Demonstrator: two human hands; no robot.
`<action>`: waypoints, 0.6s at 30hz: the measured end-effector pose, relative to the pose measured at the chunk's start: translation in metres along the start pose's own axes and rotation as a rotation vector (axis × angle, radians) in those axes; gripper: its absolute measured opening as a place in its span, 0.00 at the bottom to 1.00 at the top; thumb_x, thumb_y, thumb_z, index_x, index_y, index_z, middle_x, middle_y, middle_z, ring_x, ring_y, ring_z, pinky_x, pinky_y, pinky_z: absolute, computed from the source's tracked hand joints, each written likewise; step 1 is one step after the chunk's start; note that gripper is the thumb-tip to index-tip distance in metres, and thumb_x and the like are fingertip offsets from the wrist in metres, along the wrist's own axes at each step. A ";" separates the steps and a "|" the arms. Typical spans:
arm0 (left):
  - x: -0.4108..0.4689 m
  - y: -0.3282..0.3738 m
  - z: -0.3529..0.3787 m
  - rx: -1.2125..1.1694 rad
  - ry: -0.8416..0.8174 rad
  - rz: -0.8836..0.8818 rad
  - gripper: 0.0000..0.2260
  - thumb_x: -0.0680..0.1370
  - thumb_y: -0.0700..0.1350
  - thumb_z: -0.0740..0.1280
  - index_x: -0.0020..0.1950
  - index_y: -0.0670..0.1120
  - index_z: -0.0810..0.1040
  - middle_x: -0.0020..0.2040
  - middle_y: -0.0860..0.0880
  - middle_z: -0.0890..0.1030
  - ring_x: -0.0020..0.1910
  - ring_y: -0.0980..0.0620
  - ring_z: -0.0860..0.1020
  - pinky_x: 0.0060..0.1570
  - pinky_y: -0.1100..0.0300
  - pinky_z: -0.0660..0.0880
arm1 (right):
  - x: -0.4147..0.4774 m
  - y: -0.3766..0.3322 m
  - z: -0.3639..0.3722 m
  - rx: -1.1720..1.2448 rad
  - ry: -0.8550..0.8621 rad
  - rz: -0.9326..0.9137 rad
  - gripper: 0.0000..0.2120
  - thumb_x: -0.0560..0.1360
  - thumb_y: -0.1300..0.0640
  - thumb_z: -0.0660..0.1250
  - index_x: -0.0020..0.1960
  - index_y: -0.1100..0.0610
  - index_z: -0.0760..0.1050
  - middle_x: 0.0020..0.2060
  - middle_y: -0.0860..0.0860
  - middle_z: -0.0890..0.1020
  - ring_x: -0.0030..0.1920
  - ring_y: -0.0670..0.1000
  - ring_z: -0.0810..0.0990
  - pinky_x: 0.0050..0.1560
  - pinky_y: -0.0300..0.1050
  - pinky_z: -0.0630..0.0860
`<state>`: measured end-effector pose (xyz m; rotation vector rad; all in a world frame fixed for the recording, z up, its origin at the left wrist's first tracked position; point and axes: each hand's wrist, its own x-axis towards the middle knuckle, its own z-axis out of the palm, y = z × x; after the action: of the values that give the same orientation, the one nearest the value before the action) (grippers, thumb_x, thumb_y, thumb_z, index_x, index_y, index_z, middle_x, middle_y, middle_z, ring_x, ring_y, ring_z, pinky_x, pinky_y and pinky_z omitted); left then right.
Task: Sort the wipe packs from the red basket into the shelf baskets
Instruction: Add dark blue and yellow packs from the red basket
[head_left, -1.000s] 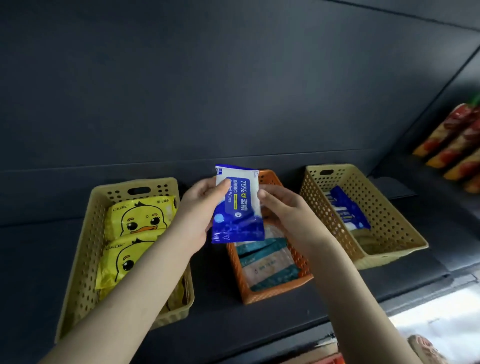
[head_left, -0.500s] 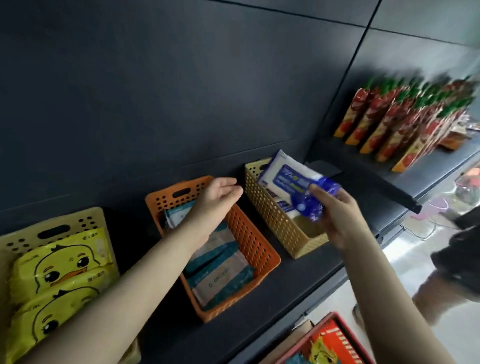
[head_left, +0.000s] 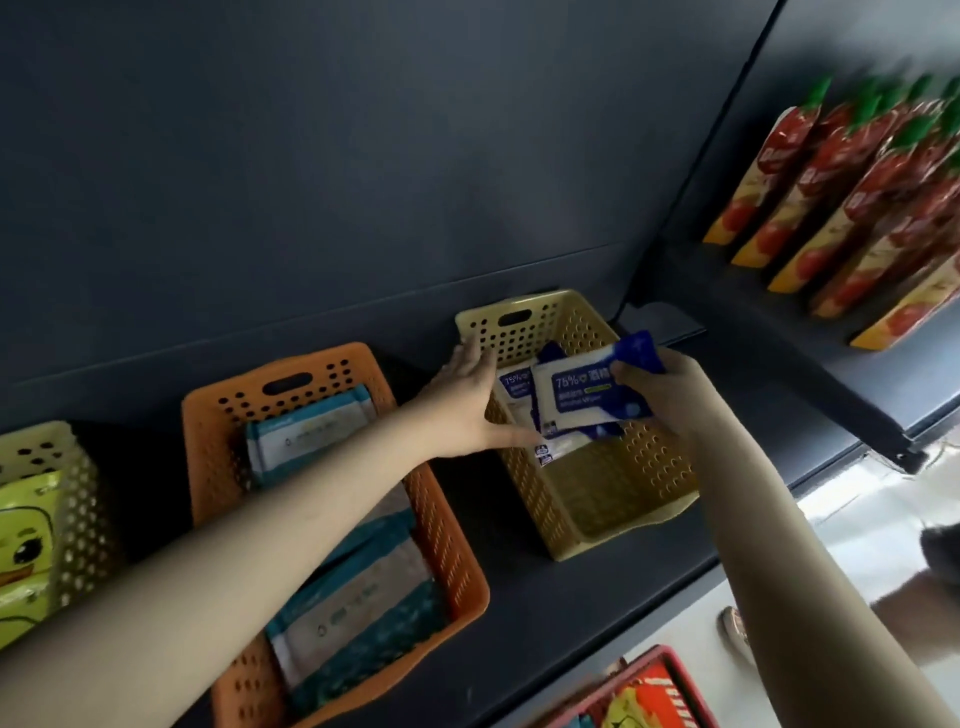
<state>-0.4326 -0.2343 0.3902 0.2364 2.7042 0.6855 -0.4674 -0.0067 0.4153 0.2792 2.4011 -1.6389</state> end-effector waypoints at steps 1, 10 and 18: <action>0.001 -0.002 0.001 -0.028 -0.012 -0.018 0.56 0.66 0.72 0.64 0.78 0.46 0.36 0.77 0.47 0.32 0.77 0.47 0.36 0.75 0.49 0.43 | 0.010 0.001 0.005 -0.005 0.007 -0.022 0.06 0.76 0.60 0.67 0.52 0.53 0.76 0.49 0.55 0.83 0.48 0.55 0.83 0.52 0.54 0.80; 0.006 -0.004 -0.004 0.101 -0.044 -0.042 0.58 0.64 0.75 0.62 0.77 0.46 0.33 0.76 0.47 0.30 0.76 0.49 0.35 0.74 0.53 0.40 | 0.091 0.002 0.052 -0.607 0.023 -0.307 0.20 0.72 0.54 0.72 0.62 0.55 0.74 0.55 0.53 0.81 0.53 0.54 0.79 0.48 0.44 0.72; 0.006 -0.006 -0.003 0.129 -0.064 -0.043 0.58 0.64 0.76 0.60 0.76 0.47 0.31 0.75 0.48 0.28 0.76 0.49 0.34 0.75 0.52 0.40 | 0.096 0.028 0.066 -0.954 -0.335 -0.410 0.23 0.73 0.50 0.71 0.68 0.49 0.73 0.68 0.49 0.72 0.67 0.53 0.71 0.67 0.47 0.65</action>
<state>-0.4399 -0.2390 0.3878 0.2273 2.6862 0.4842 -0.5462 -0.0552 0.3398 -0.6203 2.7234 -0.4082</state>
